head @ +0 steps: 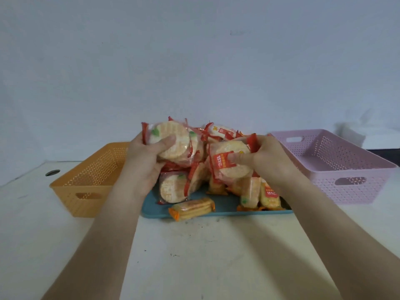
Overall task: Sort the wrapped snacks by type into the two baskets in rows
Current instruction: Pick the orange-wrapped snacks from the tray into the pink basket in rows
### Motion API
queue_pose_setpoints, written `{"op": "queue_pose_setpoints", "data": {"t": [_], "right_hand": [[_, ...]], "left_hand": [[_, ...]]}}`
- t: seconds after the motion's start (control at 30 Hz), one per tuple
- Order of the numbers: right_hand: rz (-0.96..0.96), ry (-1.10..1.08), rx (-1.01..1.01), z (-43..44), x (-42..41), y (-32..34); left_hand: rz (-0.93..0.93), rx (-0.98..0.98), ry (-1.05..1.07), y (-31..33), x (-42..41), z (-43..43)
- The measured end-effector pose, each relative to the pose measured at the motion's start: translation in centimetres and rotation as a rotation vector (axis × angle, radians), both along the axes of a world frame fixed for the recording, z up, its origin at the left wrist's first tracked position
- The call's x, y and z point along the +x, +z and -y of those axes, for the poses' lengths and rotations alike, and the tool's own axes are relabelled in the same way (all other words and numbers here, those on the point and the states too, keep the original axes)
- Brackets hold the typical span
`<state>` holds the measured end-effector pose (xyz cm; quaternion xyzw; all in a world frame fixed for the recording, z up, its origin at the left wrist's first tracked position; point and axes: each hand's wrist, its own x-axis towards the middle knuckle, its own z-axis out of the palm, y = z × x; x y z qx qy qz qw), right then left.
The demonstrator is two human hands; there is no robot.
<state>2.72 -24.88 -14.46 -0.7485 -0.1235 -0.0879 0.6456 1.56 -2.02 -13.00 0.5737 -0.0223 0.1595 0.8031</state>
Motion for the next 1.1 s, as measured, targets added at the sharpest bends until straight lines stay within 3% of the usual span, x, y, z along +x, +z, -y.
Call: {"op": "queue_pose_setpoints", "data": {"t": [0.1,0.23,0.33,0.43,0.53,0.63,0.77,0.9,1.1], "right_hand": [[-0.198,0.144,0.441,0.5,0.5,-0.3],[-0.345,0.277,0.738,0.7,0.5,-0.5],[-0.401,0.293,0.833,0.6,0.4,-0.8],[-0.438,0.357,0.886,-0.1,0.4,-1.2],[-0.380,0.383,0.807,-0.3,0.4,-1.2],[-0.212,0.250,0.536,-0.5,0.1,-0.9],[-0.089,0.178,0.175,-1.3,-0.3,-0.7],[-0.230,0.212,0.157,-1.9,-0.3,-0.5],[-0.165,0.175,0.181,-2.3,-0.6,0.0]], "left_hand": [[-0.057,-0.368,-0.074,-0.8,0.5,1.3],[-0.133,-0.535,-0.133,-1.5,0.7,3.3],[-0.188,-0.556,-0.212,-2.4,0.8,4.1],[-0.235,-0.382,-0.298,-3.4,0.6,5.1],[-0.227,-0.239,-0.398,-2.9,0.5,5.4],[-0.184,-0.030,-0.347,-2.5,0.3,5.9],[-0.152,-0.044,-0.198,-2.3,-0.2,6.9],[-0.119,-0.054,-0.124,-1.6,-0.5,6.3],[-0.056,0.020,0.047,-0.8,-0.3,5.0]]}}
